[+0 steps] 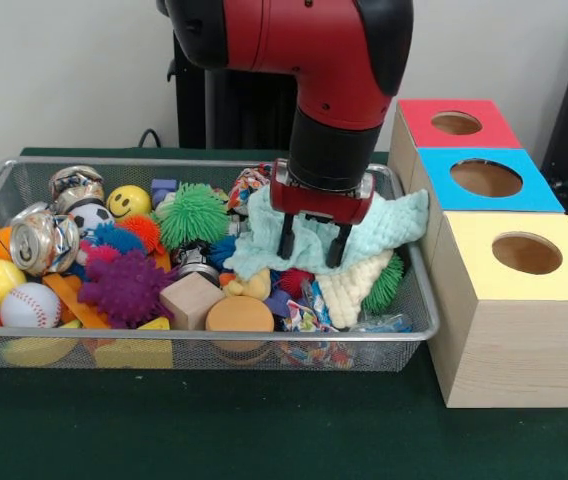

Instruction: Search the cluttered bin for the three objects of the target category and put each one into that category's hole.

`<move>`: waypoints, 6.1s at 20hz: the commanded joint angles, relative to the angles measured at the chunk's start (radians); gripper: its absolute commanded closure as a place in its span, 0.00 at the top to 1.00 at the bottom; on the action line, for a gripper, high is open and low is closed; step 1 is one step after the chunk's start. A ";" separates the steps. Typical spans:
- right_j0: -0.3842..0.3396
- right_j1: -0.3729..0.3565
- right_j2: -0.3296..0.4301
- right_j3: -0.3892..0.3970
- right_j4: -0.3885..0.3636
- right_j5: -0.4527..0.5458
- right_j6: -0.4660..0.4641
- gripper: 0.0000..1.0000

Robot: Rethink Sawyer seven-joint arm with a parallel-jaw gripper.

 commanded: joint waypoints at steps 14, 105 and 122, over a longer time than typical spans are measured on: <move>-0.023 -0.159 0.026 0.016 0.124 0.227 0.003 1.00; 0.288 0.171 -0.549 -0.248 0.602 0.148 0.878 1.00; 0.254 0.146 -0.556 -0.051 0.670 -0.021 0.911 1.00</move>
